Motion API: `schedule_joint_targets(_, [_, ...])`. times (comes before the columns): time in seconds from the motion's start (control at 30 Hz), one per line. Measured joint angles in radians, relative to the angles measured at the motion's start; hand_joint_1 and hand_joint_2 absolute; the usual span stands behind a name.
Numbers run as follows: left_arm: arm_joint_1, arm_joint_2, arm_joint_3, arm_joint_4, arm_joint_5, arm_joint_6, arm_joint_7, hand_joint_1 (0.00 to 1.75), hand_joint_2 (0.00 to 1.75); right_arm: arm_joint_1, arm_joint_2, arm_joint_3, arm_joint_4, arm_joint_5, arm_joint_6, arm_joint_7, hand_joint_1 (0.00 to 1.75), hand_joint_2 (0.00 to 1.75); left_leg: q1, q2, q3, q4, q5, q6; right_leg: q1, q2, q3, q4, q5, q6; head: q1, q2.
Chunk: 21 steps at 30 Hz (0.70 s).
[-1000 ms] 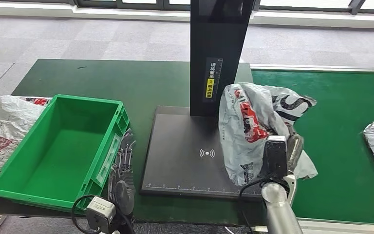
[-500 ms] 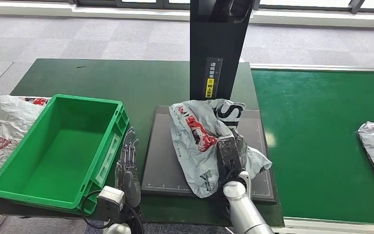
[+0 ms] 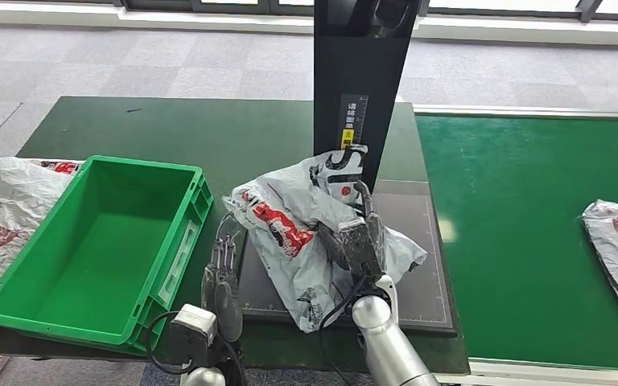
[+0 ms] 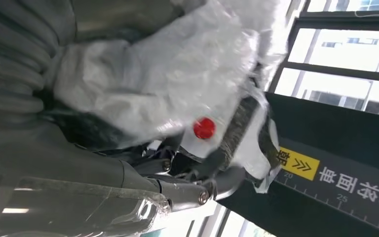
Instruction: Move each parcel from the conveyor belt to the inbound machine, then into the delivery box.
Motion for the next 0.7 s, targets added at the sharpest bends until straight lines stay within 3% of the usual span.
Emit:
schedule_joint_targets(0.13, [-0.001,-0.002,0.0,-0.002,0.0,0.01,0.0,0.0,0.0,0.022,-0.004,0.004,-0.038,0.015,-0.031,0.0,0.0,1.75,0.0,0.0,0.0,0.0,0.0,0.0,0.0,0.0,0.0,0.0,0.0,0.0,0.0,0.0])
schedule_joint_targets(0.23, [0.0,-0.003,0.0,-0.006,0.0,0.015,0.0,0.0,0.0,0.091,-0.026,0.007,-0.13,0.052,-0.063,0.013,0.0,1.75,0.0,-0.001,0.0,0.0,0.0,0.0,0.0,-0.001,0.0,0.0,0.0,0.0,0.0,0.0])
schedule_joint_targets(0.4, [0.0,-0.003,0.004,-0.026,-0.009,0.028,0.0,0.0,0.0,0.246,-0.097,0.007,-0.317,0.092,-0.07,0.028,0.0,1.75,-0.001,-0.001,-0.001,0.0,-0.002,0.0,-0.001,-0.001,-0.001,-0.001,-0.001,0.0,0.0,0.0])
schedule_joint_targets(0.57, [-0.008,-0.002,0.018,-0.042,-0.027,0.053,0.0,0.0,0.0,0.357,-0.171,-0.001,-0.417,0.007,-0.072,-0.025,0.0,1.75,-0.001,-0.002,-0.002,0.0,-0.003,0.001,-0.001,-0.002,0.0,-0.001,-0.002,0.001,0.0,0.0])
schedule_joint_targets(0.7, [-0.028,0.001,0.018,-0.037,-0.078,0.09,0.0,0.0,1.75,0.426,-0.226,0.002,-0.502,-0.07,-0.147,-0.036,0.0,1.75,-0.001,-0.001,-0.001,0.0,-0.003,0.001,-0.001,-0.002,-0.001,-0.001,-0.002,0.001,0.0,0.0])
